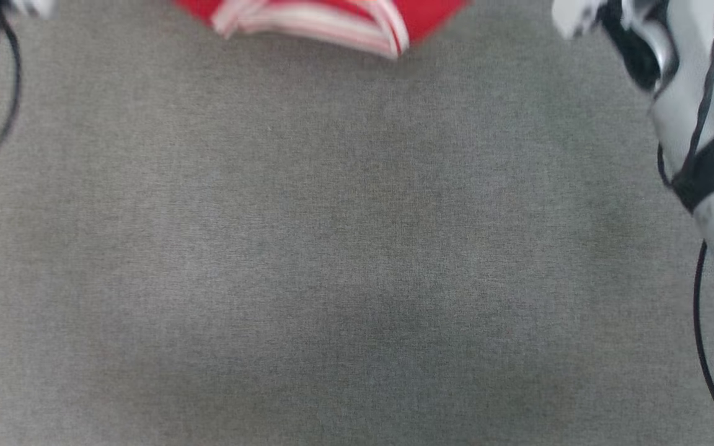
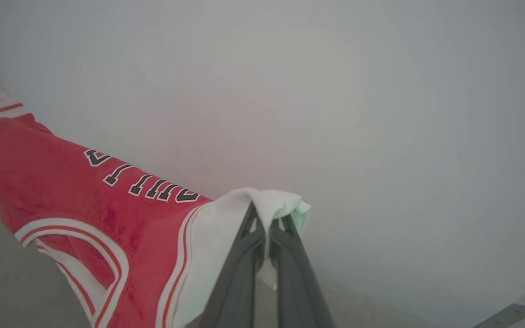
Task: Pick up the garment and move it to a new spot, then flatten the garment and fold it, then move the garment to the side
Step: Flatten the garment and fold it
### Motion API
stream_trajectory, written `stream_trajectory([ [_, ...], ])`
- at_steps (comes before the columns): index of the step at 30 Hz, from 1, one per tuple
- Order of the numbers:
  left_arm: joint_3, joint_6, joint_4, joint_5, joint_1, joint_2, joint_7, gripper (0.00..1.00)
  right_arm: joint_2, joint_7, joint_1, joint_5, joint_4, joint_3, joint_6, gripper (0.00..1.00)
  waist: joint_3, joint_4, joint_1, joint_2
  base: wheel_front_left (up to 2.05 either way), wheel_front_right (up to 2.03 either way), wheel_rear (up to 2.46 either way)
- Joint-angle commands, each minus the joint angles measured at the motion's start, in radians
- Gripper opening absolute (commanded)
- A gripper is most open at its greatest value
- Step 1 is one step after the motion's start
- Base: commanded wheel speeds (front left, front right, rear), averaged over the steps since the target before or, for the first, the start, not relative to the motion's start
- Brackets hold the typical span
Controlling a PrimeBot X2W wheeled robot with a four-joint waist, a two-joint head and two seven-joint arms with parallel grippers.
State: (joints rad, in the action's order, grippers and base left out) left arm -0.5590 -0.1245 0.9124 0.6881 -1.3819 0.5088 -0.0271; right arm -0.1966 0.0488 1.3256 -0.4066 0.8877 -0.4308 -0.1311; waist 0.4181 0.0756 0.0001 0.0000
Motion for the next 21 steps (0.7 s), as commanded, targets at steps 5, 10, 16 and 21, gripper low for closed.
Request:
stream_trajectory([
  [5, -0.067, -0.005, 0.022, 0.098, 0.162, 0.004, 0.166, 0.0, -0.081, -0.156, -0.159, -0.16, -0.101, -0.101, 0.001, 0.0, -0.066, 0.006, -0.0001, 0.0, 0.0, 0.0, 0.0],
  [10, -0.109, -0.005, -0.043, 0.179, 0.311, 0.05, 0.312, 0.0, -0.159, -0.288, -0.304, -0.268, -0.229, -0.129, 0.001, 0.0, -0.121, 0.007, -0.0001, 0.0, 0.0, 0.0, 0.0],
  [16, -0.114, 0.015, -0.187, 0.246, 0.497, 0.131, 0.404, 0.0, -0.262, -0.468, -0.521, -0.363, -0.408, -0.126, 0.001, 0.0, -0.19, 0.013, -0.0001, 0.0, 0.0, 0.0, 0.0],
  [21, -0.112, 0.096, -0.423, 0.293, 0.688, 0.211, 0.451, 0.0, -0.322, -0.617, -0.716, -0.423, -0.566, -0.065, 0.001, 0.0, -0.239, 0.02, -0.0001, 0.0, 0.0, 0.0, 0.0],
])
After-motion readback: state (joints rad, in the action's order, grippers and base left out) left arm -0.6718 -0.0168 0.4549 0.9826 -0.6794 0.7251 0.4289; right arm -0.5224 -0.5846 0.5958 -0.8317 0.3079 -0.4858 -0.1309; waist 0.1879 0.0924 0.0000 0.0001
